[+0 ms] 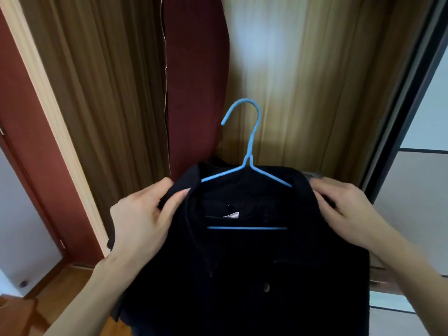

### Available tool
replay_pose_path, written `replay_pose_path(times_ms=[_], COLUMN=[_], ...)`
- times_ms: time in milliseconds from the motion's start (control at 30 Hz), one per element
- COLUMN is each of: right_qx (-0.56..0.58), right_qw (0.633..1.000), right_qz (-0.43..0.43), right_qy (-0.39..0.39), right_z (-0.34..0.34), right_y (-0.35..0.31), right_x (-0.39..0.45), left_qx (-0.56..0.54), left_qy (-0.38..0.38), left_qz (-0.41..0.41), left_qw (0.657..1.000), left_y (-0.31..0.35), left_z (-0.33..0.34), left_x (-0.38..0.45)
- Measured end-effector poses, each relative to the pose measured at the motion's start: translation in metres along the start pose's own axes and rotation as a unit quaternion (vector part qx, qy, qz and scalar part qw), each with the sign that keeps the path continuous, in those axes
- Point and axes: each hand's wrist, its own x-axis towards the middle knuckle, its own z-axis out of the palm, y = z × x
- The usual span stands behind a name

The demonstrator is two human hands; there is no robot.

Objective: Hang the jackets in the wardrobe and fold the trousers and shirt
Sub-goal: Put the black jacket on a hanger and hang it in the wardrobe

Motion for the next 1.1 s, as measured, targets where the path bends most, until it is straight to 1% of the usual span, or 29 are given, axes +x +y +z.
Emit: replay_pose_path(times_ms=[67,100,133,200,267,300,367,433,533,600,633,700,767,867,967,1033,1100], right_qx=[0.090,0.107,0.075,-0.051,-0.116,-0.105,-0.017,0.039,0.079,0.084,0.086,0.103,0.119,0.103,0.074,0.062,0.075], right_qw=[0.994,0.991,0.994,0.996,0.988,0.988,0.996,0.997,0.994,0.993,0.992,0.990,0.988,0.988,0.991,0.994,0.996], right_qz=[0.013,0.009,-0.005,-0.039,-0.023,-0.009,0.012,0.011,0.018,0.022,0.027,0.037,0.045,0.045,0.045,0.039,0.030], right_qy=[0.066,0.077,0.073,0.067,0.103,0.114,0.084,0.069,0.072,0.083,0.087,0.089,0.093,0.103,0.101,0.077,0.044], right_z=[0.006,0.009,0.015,0.031,0.041,0.042,0.043,0.045,0.044,0.039,0.037,0.031,0.025,0.015,0.001,-0.010,-0.017], right_y=[-0.014,-0.022,-0.030,-0.036,-0.024,-0.017,-0.001,0.003,-0.006,-0.012,-0.015,-0.023,-0.031,-0.039,-0.041,-0.038,-0.036], right_x=[-0.002,-0.002,-0.002,-0.001,-0.003,-0.004,-0.005,-0.007,-0.004,0.000,0.002,0.006,0.010,0.014,0.013,0.012,0.012], left_qx=[-0.007,-0.007,-0.004,0.003,0.002,0.002,0.004,0.005,-0.021,-0.075,-0.113,-0.159,-0.148,-0.102,-0.114,-0.139,-0.156], left_qy=[-0.005,-0.004,-0.001,0.007,0.013,0.012,-0.002,-0.021,-0.072,-0.101,-0.107,-0.106,-0.130,-0.182,-0.179,-0.183,-0.195], left_qz=[-0.007,-0.011,-0.015,-0.016,-0.009,-0.007,-0.012,-0.024,-0.061,-0.074,-0.066,-0.016,0.042,0.093,0.111,0.109,0.103], left_qw=[1.000,1.000,1.000,1.000,1.000,1.000,1.000,0.999,0.995,0.989,0.986,0.982,0.980,0.974,0.971,0.967,0.963], left_y=[0.005,0.007,0.010,0.012,0.010,0.008,0.005,0.002,-0.009,-0.015,-0.015,-0.009,0.007,0.028,0.030,0.030,0.033], left_z=[0.001,0.001,0.001,0.000,-0.004,-0.004,-0.003,0.001,0.004,0.001,0.000,-0.003,0.000,0.010,0.017,0.019,0.024], left_x=[-0.005,-0.007,-0.007,-0.007,-0.008,-0.009,-0.013,-0.015,-0.014,-0.008,-0.004,0.009,0.025,0.043,0.048,0.044,0.042])
